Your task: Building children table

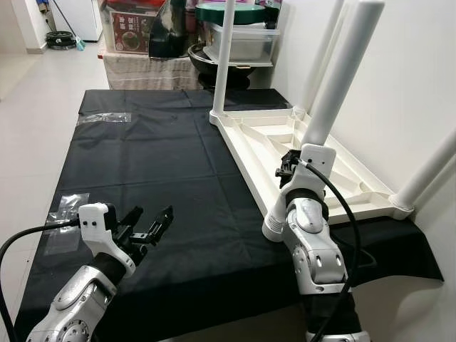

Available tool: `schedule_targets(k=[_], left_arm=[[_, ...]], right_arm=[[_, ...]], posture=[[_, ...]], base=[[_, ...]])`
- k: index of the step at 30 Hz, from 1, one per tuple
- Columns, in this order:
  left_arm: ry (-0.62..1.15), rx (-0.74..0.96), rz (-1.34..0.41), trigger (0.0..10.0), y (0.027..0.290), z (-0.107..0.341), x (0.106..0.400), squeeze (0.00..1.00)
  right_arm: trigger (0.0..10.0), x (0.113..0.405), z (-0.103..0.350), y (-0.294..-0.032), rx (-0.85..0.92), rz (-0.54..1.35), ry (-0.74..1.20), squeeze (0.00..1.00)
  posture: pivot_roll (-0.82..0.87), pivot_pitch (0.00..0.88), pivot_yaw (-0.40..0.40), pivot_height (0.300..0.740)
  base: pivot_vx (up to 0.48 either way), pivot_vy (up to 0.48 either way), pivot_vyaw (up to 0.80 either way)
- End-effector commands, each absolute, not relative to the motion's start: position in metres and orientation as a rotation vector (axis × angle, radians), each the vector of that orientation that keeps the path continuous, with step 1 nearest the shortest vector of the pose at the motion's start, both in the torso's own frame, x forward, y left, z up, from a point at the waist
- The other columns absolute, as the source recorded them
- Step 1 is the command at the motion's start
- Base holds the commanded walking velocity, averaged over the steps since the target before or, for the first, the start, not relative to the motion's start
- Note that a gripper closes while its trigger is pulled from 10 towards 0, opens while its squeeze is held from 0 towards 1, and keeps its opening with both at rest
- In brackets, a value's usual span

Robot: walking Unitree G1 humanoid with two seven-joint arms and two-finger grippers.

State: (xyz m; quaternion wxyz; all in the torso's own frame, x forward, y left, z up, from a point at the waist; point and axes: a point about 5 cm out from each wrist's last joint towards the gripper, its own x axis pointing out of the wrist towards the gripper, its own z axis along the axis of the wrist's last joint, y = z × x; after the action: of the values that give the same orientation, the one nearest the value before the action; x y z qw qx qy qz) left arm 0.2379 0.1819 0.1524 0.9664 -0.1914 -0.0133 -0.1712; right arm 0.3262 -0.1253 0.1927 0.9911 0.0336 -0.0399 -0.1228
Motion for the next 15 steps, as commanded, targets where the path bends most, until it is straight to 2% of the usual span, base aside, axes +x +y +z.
schedule_targets(k=[1,13,14,15], left_arm=[[-0.022,-0.388,-0.353,10.0,0.1797,0.1502,0.2394,0.0],[-0.021,-0.391,-0.363,10.0,0.1782,0.1499,0.2402,0.0],[-0.021,-0.39,-0.364,10.0,0.1782,0.1501,0.2404,0.0],[-0.021,-0.39,-0.364,10.0,0.1782,0.1501,0.2404,0.0]], right_arm=[[10.0,0.325,0.1869,-0.1332,0.052,-0.275,-0.063,0.0],[10.0,0.3253,0.1936,-0.1322,0.05,-0.261,-0.103,0.0],[10.0,0.3253,0.1945,-0.1326,0.053,-0.261,-0.107,0.11],[10.0,0.3253,0.1945,-0.1326,0.053,-0.261,-0.107,0.11]], posture=[[0.07,0.0,-0.125,0.74],[0.07,0.0,-0.124,0.74],[0.07,0.0,-0.124,0.74],[0.07,0.0,-0.124,0.74]], base=[[0.0,0.0,0.0],[0.0,0.0,0.0],[0.0,0.0,0.0],[0.0,0.0,0.0]])
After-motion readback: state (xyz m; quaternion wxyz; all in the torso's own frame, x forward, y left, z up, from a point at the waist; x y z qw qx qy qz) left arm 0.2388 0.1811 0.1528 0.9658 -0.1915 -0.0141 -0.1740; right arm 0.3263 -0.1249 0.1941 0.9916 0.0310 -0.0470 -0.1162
